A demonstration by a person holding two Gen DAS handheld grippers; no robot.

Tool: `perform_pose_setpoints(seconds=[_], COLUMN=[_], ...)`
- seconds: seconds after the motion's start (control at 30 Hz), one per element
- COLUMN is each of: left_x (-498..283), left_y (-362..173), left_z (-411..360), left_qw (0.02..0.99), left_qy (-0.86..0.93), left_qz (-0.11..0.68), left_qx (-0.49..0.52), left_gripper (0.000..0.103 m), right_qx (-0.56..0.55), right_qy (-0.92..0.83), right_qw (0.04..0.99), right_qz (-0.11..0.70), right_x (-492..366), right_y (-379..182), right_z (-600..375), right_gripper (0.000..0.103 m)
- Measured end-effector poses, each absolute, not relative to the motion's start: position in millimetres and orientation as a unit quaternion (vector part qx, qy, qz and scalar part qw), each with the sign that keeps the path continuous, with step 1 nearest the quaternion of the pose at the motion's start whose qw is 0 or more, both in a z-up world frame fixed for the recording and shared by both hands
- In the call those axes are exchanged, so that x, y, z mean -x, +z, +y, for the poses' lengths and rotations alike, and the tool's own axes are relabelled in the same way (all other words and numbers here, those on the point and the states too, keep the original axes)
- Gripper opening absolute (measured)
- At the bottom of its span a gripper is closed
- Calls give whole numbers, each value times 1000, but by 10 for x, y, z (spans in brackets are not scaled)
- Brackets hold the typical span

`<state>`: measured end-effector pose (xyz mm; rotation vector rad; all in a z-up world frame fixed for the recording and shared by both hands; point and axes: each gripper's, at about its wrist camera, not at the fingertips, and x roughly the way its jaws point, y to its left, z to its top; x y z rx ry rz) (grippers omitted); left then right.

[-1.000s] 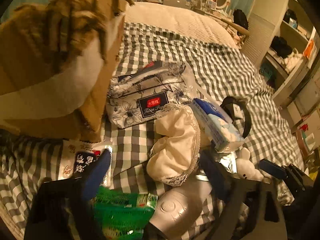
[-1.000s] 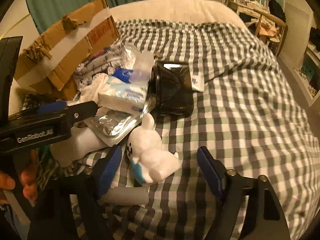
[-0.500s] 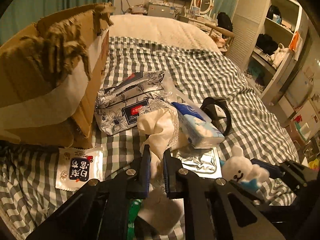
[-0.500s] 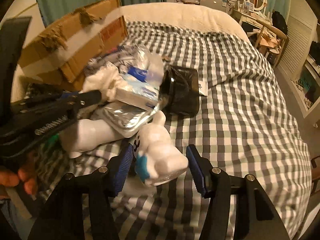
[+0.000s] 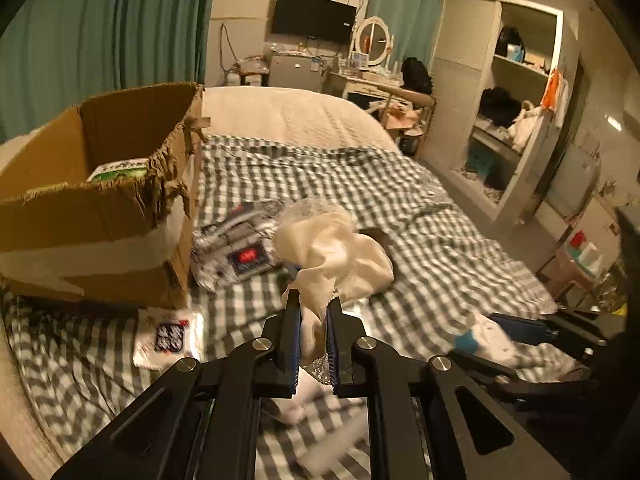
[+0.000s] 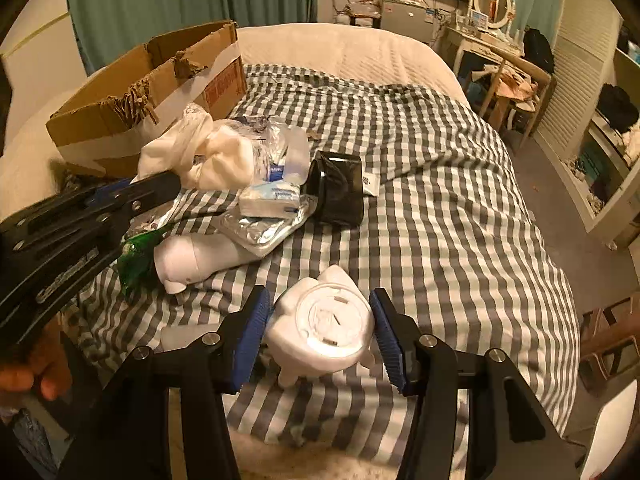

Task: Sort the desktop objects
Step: 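Grasp the white lace cloth with the left tool while the right tool grasps a white plastic item, then drop the lace cloth into the cardboard box with the left tool while the right tool drops its item there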

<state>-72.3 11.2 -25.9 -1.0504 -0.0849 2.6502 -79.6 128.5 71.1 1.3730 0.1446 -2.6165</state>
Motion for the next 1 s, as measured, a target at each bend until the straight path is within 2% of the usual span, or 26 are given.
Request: perform_pose_setpoints(seconds=[0.17, 0.37, 0.73, 1.0], left_x=[515, 374, 428, 752], left_y=[-193, -5, 484, 801], left_z=[-11, -63, -556, -1087], left_qw=[172, 141, 120, 77], left_qy=[903, 916, 928, 938], left_qz=[-91, -68, -114, -107], left_qx=[383, 368, 334, 320], left_gripper=[11, 11, 11, 11], right_qx=[-448, -424, -380, -353], right_qy=[-888, -899, -913, -913], right_qw=[87, 88, 142, 190], right_qz=[58, 60, 44, 78], right_x=[661, 617, 771, 1064], right_y=[896, 1236, 1986, 2287], right_z=[1246, 1156, 730, 88], right_gripper=[51, 51, 51, 51])
